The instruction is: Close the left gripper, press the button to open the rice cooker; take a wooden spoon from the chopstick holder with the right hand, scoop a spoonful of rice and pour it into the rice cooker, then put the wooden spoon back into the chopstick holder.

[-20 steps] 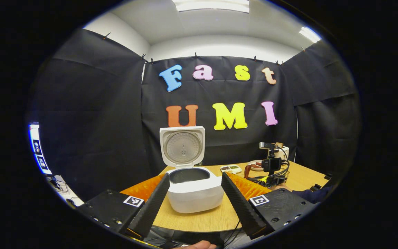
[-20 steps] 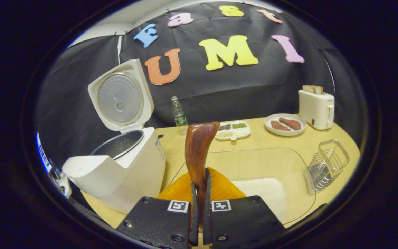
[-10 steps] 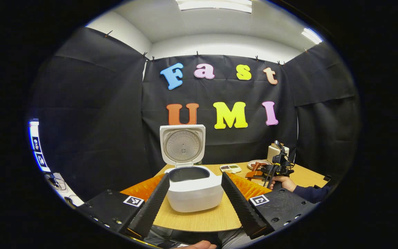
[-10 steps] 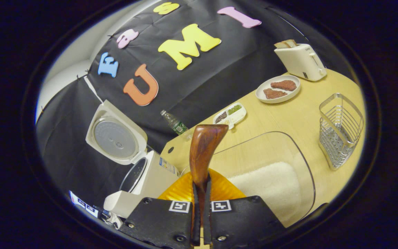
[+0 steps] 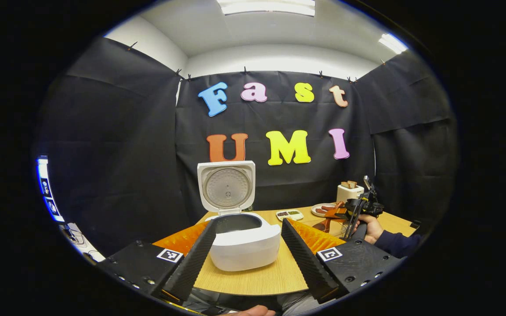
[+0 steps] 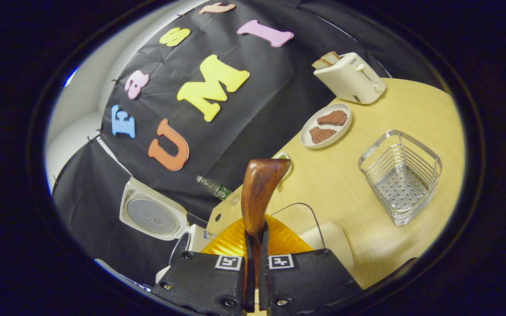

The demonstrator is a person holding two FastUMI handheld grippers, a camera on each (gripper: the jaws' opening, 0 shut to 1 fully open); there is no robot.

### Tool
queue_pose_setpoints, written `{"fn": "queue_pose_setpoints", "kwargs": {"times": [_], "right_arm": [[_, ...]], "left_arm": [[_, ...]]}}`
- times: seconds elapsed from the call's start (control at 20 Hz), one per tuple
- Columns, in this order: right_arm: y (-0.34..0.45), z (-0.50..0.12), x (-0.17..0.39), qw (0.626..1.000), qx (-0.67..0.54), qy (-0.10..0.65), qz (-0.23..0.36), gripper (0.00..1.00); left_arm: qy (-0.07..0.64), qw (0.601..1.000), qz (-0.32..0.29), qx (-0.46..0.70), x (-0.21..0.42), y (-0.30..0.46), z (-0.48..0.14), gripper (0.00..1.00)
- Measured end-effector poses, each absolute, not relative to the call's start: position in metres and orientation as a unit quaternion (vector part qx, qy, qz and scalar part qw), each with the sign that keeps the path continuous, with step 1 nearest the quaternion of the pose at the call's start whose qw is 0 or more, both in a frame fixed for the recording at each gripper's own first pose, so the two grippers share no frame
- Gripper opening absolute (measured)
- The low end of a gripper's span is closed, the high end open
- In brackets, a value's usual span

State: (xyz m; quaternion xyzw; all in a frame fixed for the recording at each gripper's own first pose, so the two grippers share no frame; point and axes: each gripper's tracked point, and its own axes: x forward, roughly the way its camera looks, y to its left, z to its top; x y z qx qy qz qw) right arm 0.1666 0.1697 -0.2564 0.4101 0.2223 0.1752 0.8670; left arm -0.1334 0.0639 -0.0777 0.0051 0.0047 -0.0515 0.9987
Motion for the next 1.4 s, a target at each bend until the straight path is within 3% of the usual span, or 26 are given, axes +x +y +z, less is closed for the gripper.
{"fn": "queue_pose_setpoints", "kwargs": {"times": [0.25, 0.5, 0.95, 1.4], "right_arm": [[0.16, -0.236, 0.16, 0.802, 0.517, 0.212, 0.212, 0.08], [0.167, -0.214, 0.146, 0.678, 0.653, 0.244, 0.236, 0.08], [0.178, -0.161, 0.137, 0.683, 0.649, 0.221, 0.252, 0.08], [0.257, -0.121, 0.136, 0.703, 0.61, 0.229, 0.287, 0.08]], "left_arm": [[0.009, 0.998, -0.056, 0.0, -0.134, 0.058, -0.084, 0.95], [-0.004, 0.999, -0.038, -0.005, -0.134, 0.068, -0.078, 0.95], [-0.023, 0.999, -0.025, -0.009, -0.151, 0.089, -0.072, 0.95], [-0.025, 1.0, -0.004, -0.018, -0.17, 0.127, -0.067, 0.95]]}}
